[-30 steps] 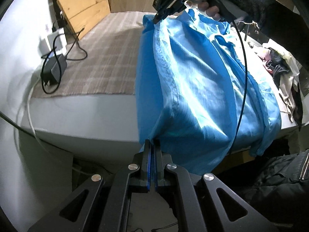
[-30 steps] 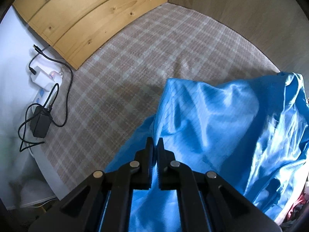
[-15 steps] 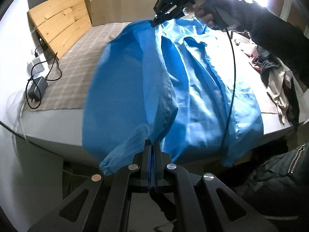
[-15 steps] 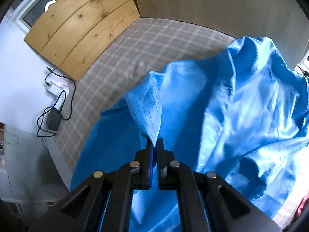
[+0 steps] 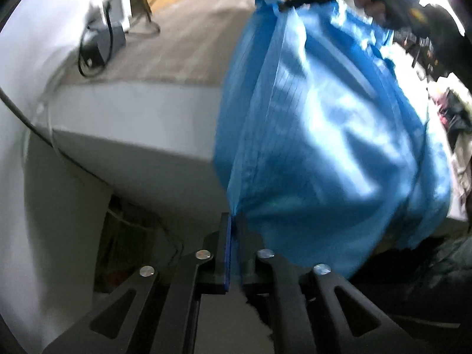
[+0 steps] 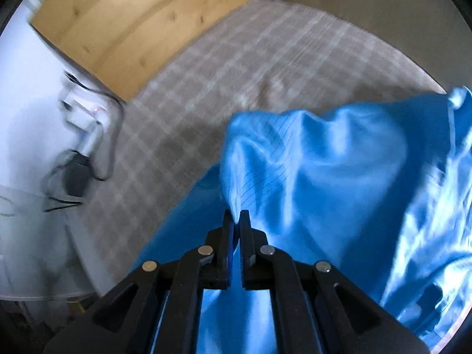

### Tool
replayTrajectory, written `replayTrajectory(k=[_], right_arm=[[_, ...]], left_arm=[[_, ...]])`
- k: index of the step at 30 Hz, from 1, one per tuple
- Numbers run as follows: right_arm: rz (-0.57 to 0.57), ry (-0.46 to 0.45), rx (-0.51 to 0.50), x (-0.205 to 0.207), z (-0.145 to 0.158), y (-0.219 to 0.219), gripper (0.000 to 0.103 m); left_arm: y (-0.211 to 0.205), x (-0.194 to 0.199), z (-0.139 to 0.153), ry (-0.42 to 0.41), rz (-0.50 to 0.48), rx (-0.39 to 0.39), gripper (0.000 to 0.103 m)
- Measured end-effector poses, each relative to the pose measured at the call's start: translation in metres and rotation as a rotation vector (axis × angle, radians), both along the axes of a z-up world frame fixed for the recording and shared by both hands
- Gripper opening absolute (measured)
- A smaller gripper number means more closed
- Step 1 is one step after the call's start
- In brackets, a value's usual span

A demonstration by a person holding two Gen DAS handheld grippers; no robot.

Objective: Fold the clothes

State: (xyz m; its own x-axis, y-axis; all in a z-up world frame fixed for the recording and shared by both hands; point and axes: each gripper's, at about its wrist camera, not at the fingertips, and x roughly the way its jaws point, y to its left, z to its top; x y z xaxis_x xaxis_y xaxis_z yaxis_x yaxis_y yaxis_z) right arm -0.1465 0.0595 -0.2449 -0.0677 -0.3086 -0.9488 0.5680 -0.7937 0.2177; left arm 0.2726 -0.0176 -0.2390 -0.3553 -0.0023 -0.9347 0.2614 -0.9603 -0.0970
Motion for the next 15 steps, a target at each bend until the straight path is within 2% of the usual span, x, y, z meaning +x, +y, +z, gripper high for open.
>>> replayTrajectory(k=[2,4,6,10,15], right_arm=[[0.003,0.009,0.061,0.001,-0.008,-0.015,0.01],[-0.006,0.021,0.096,-0.001,-0.009,-0.019,0.019],[-0.006,0.023,0.113,-0.001,-0.007,-0.022,0.027],[0.005,0.025,0.14,0.003,-0.008,-0.025,0.028],[-0.004,-0.005,0.136,0.007,-0.01,-0.027,0.028]], left_arm=[[-0.01,-0.002,-0.012,0.0,-0.014,0.026,0.013],[-0.026,-0.004,-0.02,0.014,-0.006,0.072,0.025],[-0.037,-0.008,-0.026,0.031,-0.012,0.119,0.027],[-0.049,-0.015,-0.031,0.065,-0.065,0.198,0.03],[-0.056,-0.024,-0.037,0.067,-0.108,0.298,0.031]])
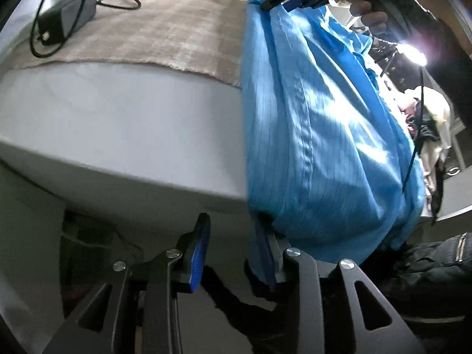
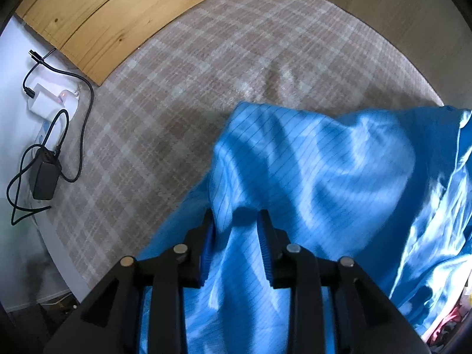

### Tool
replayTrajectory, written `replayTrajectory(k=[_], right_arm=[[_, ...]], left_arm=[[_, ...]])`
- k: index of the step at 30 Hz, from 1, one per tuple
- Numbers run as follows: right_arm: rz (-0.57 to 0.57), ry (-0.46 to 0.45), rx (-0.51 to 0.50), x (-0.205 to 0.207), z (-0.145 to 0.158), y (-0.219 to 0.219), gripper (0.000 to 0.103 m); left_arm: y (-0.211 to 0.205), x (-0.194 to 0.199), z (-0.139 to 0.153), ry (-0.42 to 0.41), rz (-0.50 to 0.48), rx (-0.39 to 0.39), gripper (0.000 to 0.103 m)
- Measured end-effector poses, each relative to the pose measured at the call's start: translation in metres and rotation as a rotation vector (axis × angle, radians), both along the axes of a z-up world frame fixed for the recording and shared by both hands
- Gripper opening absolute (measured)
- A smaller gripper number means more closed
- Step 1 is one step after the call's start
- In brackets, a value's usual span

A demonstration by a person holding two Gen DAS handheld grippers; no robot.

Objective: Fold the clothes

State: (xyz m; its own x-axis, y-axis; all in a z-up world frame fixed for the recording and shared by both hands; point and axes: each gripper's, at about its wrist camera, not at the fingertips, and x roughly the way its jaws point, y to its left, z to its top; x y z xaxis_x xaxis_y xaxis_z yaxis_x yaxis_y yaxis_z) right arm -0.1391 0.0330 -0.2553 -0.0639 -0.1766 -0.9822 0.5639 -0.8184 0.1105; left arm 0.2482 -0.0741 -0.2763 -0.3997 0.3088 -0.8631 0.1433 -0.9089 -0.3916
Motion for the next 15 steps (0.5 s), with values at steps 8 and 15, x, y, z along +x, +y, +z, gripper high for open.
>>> replayTrajectory(k=[8,15], right_arm=[[-0.08,-0.043,-0.026,0.002,0.009,0.003,0.036],[-0.127,-0.043,0.035,0.004,0.003,-0.004,0.047]], left_arm=[[-0.005,0.014,0.0,0.01,-0.012,0.1,0.031],[0.011,0.008,0.005,0.004,-0.078,0.053,0.032]])
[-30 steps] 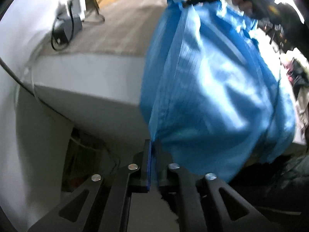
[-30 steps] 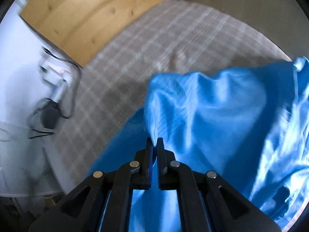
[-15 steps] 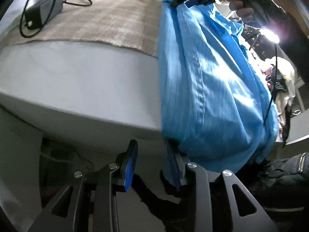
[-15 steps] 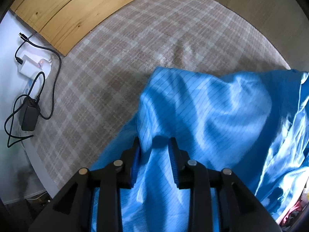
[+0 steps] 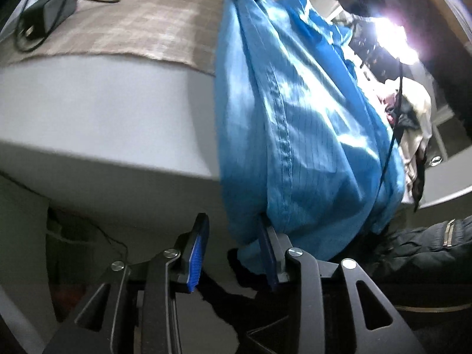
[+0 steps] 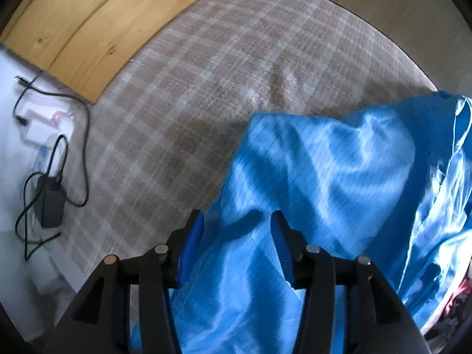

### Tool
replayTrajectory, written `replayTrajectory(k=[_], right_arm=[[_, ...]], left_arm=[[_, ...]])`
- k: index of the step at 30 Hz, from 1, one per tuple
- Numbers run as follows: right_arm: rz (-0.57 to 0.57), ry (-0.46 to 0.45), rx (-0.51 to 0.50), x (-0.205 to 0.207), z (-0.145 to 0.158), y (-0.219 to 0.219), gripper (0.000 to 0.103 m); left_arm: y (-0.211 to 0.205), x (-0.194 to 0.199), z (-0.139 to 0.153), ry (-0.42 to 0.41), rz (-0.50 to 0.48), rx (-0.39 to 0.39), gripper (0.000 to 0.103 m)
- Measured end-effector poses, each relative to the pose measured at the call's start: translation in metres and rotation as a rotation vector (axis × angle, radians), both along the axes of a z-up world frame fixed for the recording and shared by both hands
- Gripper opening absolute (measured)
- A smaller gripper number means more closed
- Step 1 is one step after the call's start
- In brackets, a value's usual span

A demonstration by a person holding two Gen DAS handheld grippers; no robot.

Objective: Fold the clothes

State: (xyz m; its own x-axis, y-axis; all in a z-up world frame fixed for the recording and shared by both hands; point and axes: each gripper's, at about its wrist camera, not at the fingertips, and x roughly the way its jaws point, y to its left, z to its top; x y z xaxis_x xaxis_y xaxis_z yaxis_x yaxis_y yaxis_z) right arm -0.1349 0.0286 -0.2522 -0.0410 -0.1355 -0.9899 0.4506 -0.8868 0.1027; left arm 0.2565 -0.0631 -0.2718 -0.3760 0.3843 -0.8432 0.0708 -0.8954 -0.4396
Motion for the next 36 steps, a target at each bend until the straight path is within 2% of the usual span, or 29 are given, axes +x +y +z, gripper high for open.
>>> replayTrajectory(k=[5,8,13,19,20,21,22,23,24,25,29,36], right_arm=[[-0.034,-0.019,0.056,0.0,-0.015,-0.002,0.047],[-0.044,-0.017,0.055,0.0,-0.017,0.0,0.052],[-0.027,-0.004,0.095,0.006,-0.018,-0.005,0.056],[0.0,0.012,0.096,0.015,-0.017,0.002,0.055],[0.004,0.019,0.094,0.016,-0.017,0.004,0.053],[0.009,0.028,0.091,0.018,-0.016,0.006,0.043],[0.016,0.039,0.089,0.02,-0.014,0.008,0.036],[0.026,0.045,0.084,0.021,-0.013,0.01,0.023],[0.033,0.042,0.074,0.023,-0.012,0.013,0.012],[0.034,0.037,0.06,0.024,-0.012,0.016,0.008],[0.018,0.027,-0.016,0.027,-0.007,0.037,0.004],[-0.009,0.046,-0.165,0.034,0.026,0.104,0.003]], left_arm=[[-0.007,0.013,0.018,-0.002,-0.023,-0.043,0.034],[-0.006,0.007,0.018,-0.006,-0.043,-0.043,0.034],[0.018,-0.012,0.006,-0.02,-0.114,-0.042,0.036],[0.015,-0.026,-0.011,-0.02,-0.084,0.009,0.036],[0.014,-0.026,-0.012,-0.016,-0.072,0.022,0.035],[0.013,-0.026,-0.013,-0.011,-0.06,0.035,0.034],[0.013,-0.026,-0.013,-0.003,-0.052,0.055,0.016],[0.013,-0.023,-0.013,0.011,-0.045,0.08,0.006],[0.014,-0.021,-0.012,0.019,-0.035,0.088,0.005],[0.015,-0.019,-0.01,0.023,-0.029,0.075,0.004],[0.024,-0.011,0.007,0.045,-0.017,0.013,0.002],[0.056,0.011,0.071,0.128,-0.014,-0.123,0.002]])
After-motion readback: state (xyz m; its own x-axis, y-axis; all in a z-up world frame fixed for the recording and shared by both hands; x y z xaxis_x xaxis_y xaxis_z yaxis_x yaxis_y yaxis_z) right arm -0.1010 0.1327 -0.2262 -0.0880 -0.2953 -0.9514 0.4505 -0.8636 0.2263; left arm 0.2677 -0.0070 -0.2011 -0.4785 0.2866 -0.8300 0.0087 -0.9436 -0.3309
